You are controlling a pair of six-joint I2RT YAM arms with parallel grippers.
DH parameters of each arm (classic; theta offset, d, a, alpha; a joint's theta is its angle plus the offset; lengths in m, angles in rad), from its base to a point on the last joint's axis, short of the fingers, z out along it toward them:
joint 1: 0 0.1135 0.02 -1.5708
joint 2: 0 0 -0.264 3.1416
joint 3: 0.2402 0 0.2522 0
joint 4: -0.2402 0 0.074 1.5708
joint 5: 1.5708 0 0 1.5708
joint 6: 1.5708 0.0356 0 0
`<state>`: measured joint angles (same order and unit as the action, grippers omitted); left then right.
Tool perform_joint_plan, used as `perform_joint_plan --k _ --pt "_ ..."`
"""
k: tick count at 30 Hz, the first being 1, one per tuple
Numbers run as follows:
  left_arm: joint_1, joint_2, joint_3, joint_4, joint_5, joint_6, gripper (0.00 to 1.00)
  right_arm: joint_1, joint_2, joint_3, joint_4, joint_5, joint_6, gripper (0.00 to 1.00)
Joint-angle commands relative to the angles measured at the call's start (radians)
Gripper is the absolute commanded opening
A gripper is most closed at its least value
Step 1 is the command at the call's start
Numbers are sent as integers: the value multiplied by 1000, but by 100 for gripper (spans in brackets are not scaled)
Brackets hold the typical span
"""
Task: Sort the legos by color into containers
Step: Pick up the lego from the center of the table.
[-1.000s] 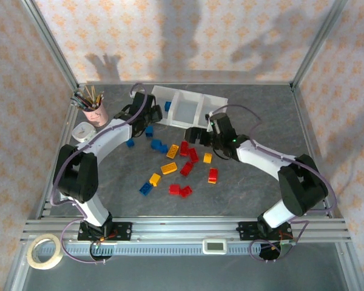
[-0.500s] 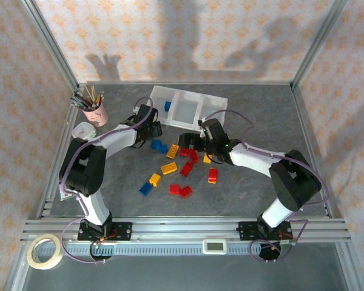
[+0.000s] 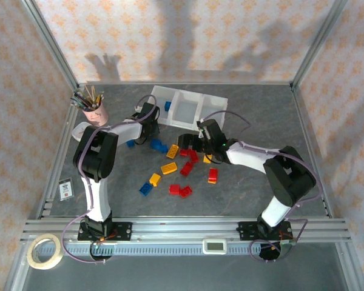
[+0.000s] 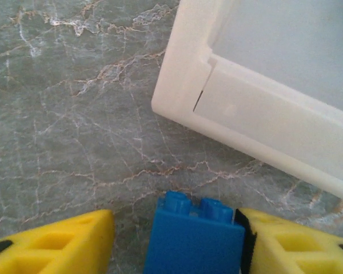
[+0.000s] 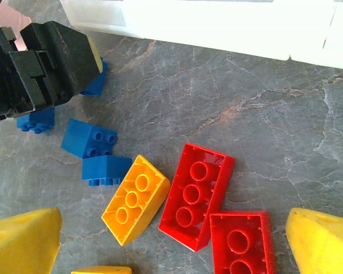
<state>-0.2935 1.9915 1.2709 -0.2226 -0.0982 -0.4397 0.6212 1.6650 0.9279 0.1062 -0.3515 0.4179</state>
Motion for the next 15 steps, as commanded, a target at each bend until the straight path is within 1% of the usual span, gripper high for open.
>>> perform_joint_plan --k 1,6,11,15 --pt "1 15 27 11 -26 22 53 0 9 34 13 29 -14 100" --pt "2 -4 0 24 -12 26 37 0 0 34 10 33 -17 100" --pt "2 -56 -41 28 -1 33 21 0 -6 38 3 33 -20 100" --pt "1 -126 -74 23 21 29 12 0 -18 45 -1 31 -21 100"
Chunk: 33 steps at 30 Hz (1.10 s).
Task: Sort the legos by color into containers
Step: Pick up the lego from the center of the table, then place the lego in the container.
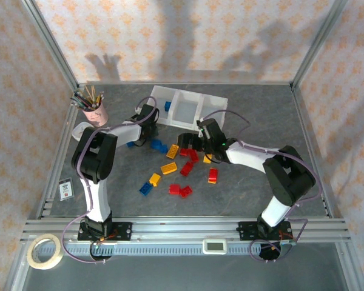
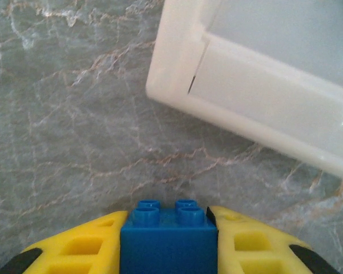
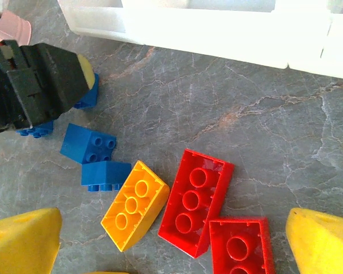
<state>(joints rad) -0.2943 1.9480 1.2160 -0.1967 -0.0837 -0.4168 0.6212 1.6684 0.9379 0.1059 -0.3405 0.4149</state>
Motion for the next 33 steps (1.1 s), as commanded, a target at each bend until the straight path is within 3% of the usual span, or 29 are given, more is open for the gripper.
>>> perform_joint_plan --k 1,8,13,27,33 --pt "2 -101 -26 -3 14 4 10 0 -25 39 -2 19 -18 100" --pt "2 -221 -27 -21 37 1 8 0 -43 73 -18 12 -19 100" --pt "2 -211 72 -53 28 -5 8 -1 -40 115 -34 48 -15 100" --pt "-2 164 514 -122 -35 -24 9 -46 46 227 -51 127 9 100" --pt "-2 259 642 -170 -59 -7 26 -54 53 251 -60 116 -11 100"
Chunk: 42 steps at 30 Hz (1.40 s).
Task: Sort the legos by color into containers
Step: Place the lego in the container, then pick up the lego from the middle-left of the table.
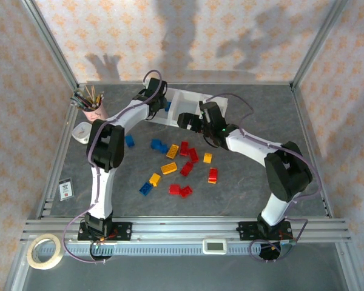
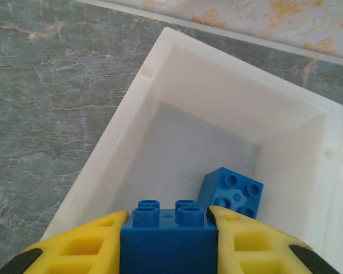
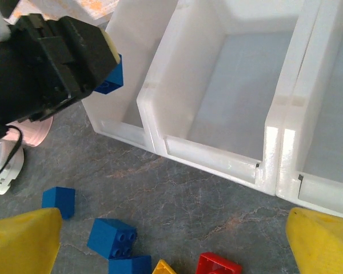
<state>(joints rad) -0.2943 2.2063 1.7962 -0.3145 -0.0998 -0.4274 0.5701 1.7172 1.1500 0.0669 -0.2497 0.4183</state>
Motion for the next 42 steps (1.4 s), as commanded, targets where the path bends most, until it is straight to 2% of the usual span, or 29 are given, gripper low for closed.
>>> perform_joint_plan --k 1,3,9,17,23,34,42 --pt "-2 3 66 -50 -41 4 31 -4 3 42 -25 24 -22 100" --pt "-3 1 66 -43 -32 7 38 -4 -2 45 -33 23 -34 100" --pt "-3 -27 70 -47 6 10 48 -4 -28 45 -58 10 -63 100" --pt "-2 -80 69 -87 37 9 53 -3 -79 13 -73 -20 -71 100" --pt "0 -287 -174 11 65 0 55 12 -119 -55 -75 -58 -62 100" --pt "15 -656 -632 26 -54 -47 67 91 -126 -179 26 -101 -15 100" --pt "77 -763 -847 17 -103 -117 78 154 -68 -180 87 -75 0 100"
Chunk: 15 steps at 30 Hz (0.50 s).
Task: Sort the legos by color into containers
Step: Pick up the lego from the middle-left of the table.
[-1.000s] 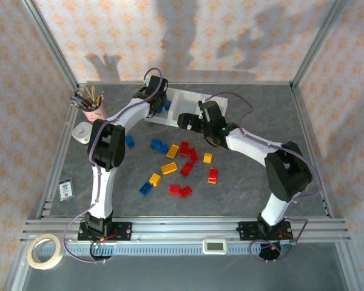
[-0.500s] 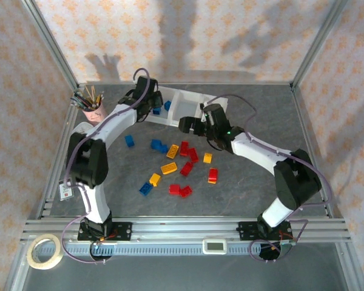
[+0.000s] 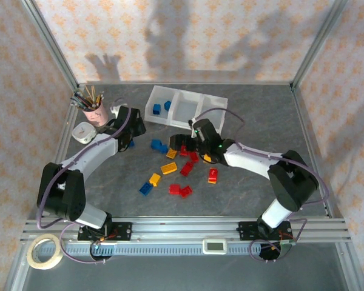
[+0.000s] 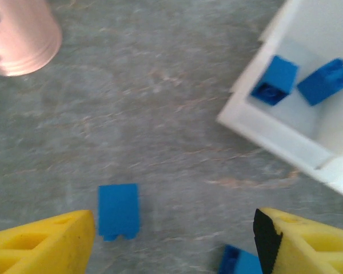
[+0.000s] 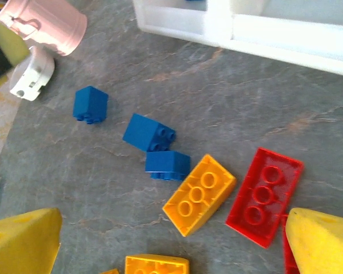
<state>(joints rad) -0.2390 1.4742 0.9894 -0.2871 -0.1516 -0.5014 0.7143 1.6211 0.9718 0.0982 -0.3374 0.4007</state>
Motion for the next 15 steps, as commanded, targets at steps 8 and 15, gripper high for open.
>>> perform_joint_plan --k 8,15 --pt "86 71 -80 48 8 -55 80 19 102 58 69 11 13 100" --pt "102 203 -47 110 83 -47 74 19 131 89 42 27 -3 100"
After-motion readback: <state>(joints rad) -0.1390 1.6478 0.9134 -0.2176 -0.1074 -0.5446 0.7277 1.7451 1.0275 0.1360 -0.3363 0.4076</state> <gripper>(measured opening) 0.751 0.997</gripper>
